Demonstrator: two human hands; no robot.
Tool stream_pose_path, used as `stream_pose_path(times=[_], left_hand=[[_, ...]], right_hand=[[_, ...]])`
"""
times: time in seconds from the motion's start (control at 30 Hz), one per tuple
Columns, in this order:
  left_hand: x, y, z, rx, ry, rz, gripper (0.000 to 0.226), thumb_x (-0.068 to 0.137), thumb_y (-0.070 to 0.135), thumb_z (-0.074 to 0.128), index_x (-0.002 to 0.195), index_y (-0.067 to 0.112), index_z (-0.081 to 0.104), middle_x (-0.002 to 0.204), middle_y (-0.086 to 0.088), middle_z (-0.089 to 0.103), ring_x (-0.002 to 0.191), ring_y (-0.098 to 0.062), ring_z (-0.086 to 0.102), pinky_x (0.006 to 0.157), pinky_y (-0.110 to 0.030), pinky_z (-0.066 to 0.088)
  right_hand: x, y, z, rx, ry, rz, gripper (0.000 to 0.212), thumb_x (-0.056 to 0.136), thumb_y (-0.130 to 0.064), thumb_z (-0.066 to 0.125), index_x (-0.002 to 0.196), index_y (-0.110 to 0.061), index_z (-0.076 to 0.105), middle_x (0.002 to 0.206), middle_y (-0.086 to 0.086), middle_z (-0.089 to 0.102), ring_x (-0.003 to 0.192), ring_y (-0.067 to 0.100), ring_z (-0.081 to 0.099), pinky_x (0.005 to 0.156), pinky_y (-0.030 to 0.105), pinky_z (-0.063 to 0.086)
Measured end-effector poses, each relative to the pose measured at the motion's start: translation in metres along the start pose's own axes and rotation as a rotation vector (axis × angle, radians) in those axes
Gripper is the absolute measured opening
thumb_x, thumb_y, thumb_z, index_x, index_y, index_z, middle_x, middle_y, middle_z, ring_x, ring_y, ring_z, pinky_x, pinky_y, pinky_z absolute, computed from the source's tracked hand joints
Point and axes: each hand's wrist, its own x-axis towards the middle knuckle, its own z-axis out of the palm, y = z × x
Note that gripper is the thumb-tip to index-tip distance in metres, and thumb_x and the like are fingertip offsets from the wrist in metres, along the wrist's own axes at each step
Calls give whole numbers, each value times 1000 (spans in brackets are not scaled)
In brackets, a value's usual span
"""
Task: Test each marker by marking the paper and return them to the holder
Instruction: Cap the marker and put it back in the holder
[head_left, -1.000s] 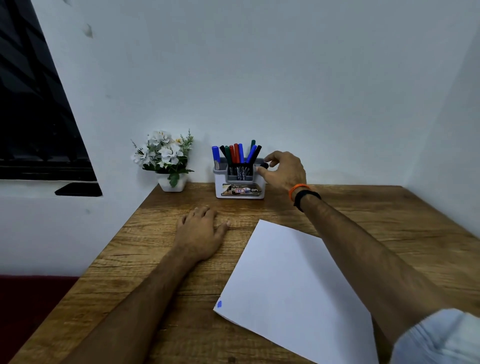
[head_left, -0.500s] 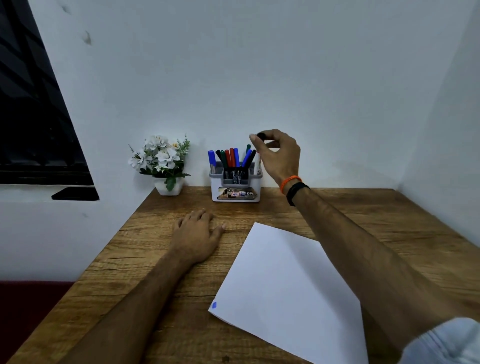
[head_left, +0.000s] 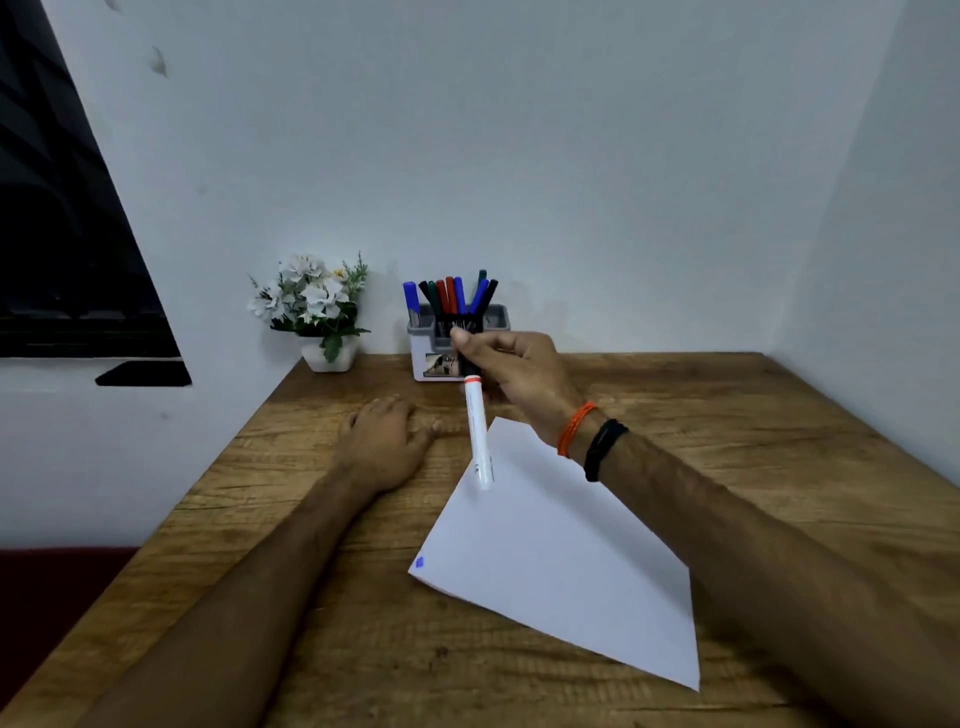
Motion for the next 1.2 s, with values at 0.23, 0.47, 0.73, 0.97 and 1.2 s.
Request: stream_pose_path(times=[0.23, 0.47, 0.73, 0.97, 1.2], left_hand=[[-14, 15, -27, -575, 124, 197, 50, 76, 26, 79, 123, 22, 61, 122, 4, 65, 112, -11, 60, 98, -36, 49], [-30, 33, -43, -780, 12, 440, 43, 68, 10, 84, 108, 13, 70, 99, 1, 73, 92, -13, 70, 82, -33, 58], [-20, 15, -41, -713, 50, 376, 17, 78, 14, 76, 95, 13, 74, 88, -3, 74, 79, -21, 70, 75, -43, 58], [-21, 13, -44, -871, -45, 223, 10, 85, 11, 68, 94, 8, 67, 84, -12, 72, 75, -23, 70, 64, -30, 58], [-30, 32, -42, -838, -141, 360, 19, 87, 16, 67, 102, 5, 67, 81, -7, 67, 67, -17, 64, 62, -30, 56]], right_hand=[[-26, 22, -7, 112, -99, 173, 34, 87, -25, 72, 95, 7, 64, 67, 4, 72, 66, 18, 74, 56, 21, 54], [-29, 24, -17, 93, -90, 277, 31, 86, -29, 73, 88, 1, 68, 63, 6, 71, 46, 6, 64, 44, 14, 47], [-20, 13, -38, 178, -335, 414, 53, 85, -45, 66, 109, 2, 65, 92, 17, 73, 77, 20, 73, 57, 21, 57], [-14, 23, -51, 133, -187, 185, 26, 79, -22, 75, 98, -5, 73, 74, 5, 69, 57, 8, 62, 49, 17, 50], [-22, 33, -32, 94, -120, 116, 14, 88, -18, 71, 83, -6, 71, 71, 10, 69, 55, 14, 65, 47, 21, 48]])
